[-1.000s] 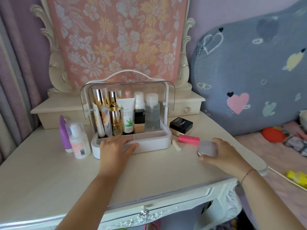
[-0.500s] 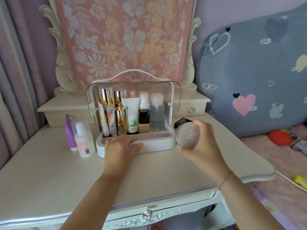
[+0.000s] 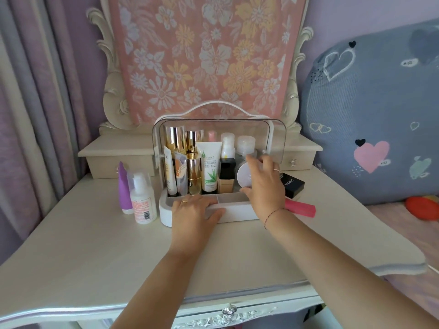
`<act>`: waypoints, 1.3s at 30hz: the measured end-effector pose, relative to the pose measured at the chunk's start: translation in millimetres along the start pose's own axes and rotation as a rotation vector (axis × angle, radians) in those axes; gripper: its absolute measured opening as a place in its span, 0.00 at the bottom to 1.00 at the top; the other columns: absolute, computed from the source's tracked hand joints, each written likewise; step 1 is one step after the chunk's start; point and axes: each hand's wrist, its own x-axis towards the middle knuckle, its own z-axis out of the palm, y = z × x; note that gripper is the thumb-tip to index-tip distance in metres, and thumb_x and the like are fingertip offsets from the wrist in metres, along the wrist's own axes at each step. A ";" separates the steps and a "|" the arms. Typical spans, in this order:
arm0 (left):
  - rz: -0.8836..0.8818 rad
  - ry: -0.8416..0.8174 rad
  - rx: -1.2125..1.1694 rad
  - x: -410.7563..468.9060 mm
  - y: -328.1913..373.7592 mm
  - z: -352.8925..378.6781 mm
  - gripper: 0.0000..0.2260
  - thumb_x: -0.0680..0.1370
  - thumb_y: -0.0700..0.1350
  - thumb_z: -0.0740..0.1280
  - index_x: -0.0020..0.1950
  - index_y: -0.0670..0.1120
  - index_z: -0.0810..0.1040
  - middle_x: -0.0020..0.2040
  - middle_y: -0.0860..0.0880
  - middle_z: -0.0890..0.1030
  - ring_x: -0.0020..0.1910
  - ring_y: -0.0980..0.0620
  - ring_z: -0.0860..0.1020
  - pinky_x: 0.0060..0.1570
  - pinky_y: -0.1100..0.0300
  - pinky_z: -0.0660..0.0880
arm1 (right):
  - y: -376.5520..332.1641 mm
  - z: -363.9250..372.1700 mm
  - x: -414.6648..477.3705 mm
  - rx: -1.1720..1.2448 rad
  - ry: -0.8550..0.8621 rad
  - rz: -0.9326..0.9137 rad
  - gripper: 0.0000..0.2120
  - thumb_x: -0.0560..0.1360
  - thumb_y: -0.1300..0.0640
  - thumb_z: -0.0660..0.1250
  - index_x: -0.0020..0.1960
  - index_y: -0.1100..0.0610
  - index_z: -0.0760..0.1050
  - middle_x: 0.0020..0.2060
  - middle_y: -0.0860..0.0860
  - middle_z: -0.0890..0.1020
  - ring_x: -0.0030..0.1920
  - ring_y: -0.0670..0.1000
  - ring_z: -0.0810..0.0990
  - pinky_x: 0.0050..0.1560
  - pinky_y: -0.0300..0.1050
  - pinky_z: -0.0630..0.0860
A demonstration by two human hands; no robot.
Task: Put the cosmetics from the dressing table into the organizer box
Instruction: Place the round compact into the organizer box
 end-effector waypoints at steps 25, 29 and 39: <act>-0.020 0.029 0.025 0.9 -0.6 2.3 0.14 0.70 0.57 0.65 0.47 0.50 0.82 0.43 0.51 0.82 0.44 0.47 0.78 0.45 0.55 0.65 | 41.6 13.8 15.9 0.067 -0.003 -0.327 0.32 0.64 0.80 0.57 0.64 0.59 0.74 0.59 0.55 0.78 0.55 0.59 0.78 0.48 0.51 0.77; -0.005 0.020 0.069 0.1 2.8 5.3 0.14 0.69 0.51 0.73 0.51 0.47 0.80 0.47 0.48 0.81 0.46 0.44 0.78 0.46 0.52 0.69 | 44.6 19.3 16.7 0.098 -0.013 -0.304 0.29 0.67 0.79 0.59 0.64 0.59 0.74 0.60 0.56 0.77 0.56 0.59 0.79 0.52 0.53 0.78; 0.032 0.036 0.082 -0.5 1.0 4.4 0.18 0.72 0.59 0.58 0.47 0.51 0.82 0.43 0.53 0.82 0.44 0.47 0.78 0.43 0.56 0.63 | 43.6 17.8 -8.9 0.216 0.134 -0.235 0.18 0.75 0.66 0.62 0.63 0.57 0.75 0.57 0.53 0.80 0.56 0.57 0.78 0.50 0.42 0.71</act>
